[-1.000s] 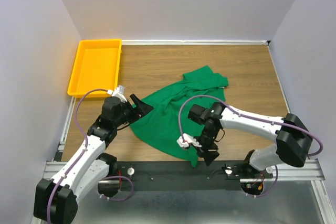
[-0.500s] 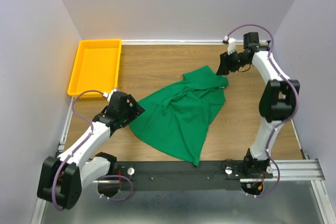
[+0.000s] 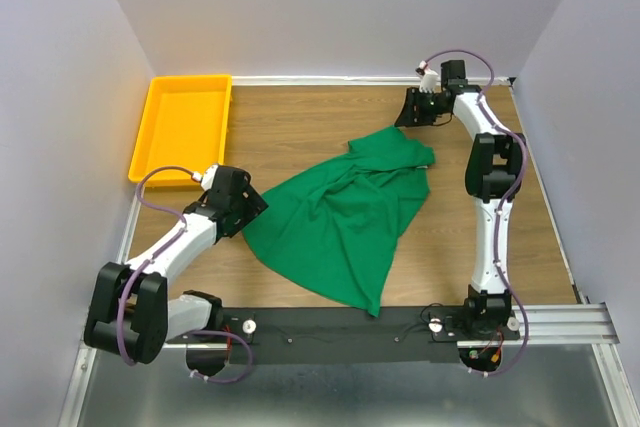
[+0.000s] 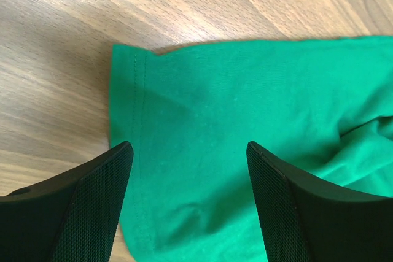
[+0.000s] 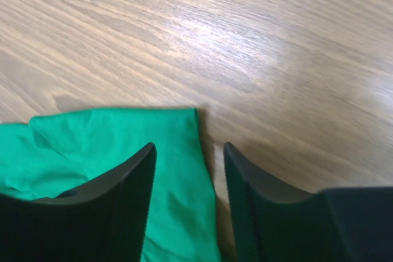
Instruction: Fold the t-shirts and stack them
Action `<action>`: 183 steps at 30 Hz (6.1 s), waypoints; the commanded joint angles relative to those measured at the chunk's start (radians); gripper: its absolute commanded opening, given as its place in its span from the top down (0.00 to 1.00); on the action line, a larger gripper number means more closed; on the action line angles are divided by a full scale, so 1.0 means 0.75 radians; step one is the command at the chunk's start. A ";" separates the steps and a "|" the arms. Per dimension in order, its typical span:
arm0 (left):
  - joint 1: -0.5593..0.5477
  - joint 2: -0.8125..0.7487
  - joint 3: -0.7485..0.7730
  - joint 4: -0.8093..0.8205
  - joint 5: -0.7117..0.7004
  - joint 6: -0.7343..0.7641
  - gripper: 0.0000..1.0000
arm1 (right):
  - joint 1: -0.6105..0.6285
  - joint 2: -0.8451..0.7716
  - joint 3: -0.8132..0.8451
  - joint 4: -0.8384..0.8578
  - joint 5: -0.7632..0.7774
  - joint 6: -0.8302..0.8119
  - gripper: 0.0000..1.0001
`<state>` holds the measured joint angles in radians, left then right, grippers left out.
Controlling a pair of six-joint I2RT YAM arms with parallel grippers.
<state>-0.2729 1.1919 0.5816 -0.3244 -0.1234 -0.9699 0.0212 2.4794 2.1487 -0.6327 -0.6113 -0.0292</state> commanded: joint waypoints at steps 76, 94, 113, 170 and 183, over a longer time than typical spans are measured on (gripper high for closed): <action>0.090 -0.456 1.385 0.574 0.332 0.510 1.00 | 0.019 -1.449 0.586 0.306 0.469 -0.302 0.99; 0.061 -0.168 0.266 0.780 0.328 0.457 1.00 | 0.015 -1.459 -1.097 0.763 0.347 -0.509 0.99; 0.063 0.967 0.999 0.398 -0.005 0.575 1.00 | 0.015 -0.387 -0.730 1.199 0.383 -0.290 0.99; 0.149 0.822 0.910 0.500 0.210 0.868 1.00 | -0.110 -0.915 -1.112 0.989 0.109 -0.149 0.99; 0.151 0.765 0.840 0.494 0.175 0.894 1.00 | -0.155 -0.982 -1.212 0.983 0.120 -0.149 0.99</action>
<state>-0.1692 1.8187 1.2373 0.0425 0.0383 -0.3222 -0.0731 1.7752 1.2598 0.1173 -0.5217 -0.1463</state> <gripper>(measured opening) 0.010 0.006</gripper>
